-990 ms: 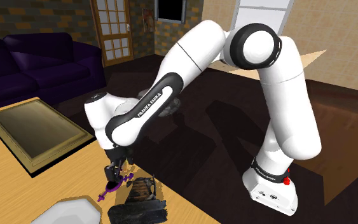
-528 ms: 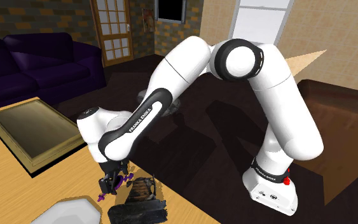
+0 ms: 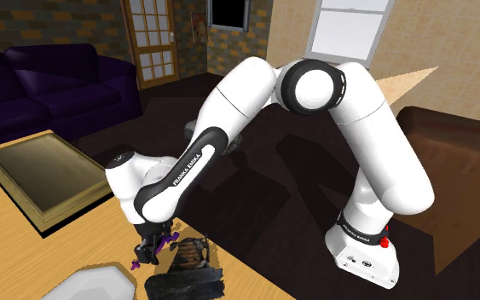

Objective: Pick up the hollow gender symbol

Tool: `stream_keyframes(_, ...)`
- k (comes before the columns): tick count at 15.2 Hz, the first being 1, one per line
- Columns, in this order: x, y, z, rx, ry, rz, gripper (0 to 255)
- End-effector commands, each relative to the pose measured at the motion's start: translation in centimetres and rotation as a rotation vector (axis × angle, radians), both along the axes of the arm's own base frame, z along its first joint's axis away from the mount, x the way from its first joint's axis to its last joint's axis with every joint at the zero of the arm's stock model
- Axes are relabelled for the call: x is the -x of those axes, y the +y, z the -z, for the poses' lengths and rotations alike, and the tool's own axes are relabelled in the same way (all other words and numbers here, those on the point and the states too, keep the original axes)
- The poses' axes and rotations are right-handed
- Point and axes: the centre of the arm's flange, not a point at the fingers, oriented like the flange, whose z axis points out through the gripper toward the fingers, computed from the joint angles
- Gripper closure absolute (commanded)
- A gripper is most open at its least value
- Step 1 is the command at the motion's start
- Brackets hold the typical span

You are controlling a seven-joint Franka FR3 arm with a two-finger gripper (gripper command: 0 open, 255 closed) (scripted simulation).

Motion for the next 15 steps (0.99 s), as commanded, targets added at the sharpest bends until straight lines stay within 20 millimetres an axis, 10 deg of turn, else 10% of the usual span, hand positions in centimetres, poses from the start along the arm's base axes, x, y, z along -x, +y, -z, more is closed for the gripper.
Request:
stream_keyframes(1, 0.0, 0.0, 0.0, 0.000, 0.000, 0.000, 255)
stream_keyframes(15, 0.0, 0.0, -4.2, 0.000, 0.000, 0.000, 255)
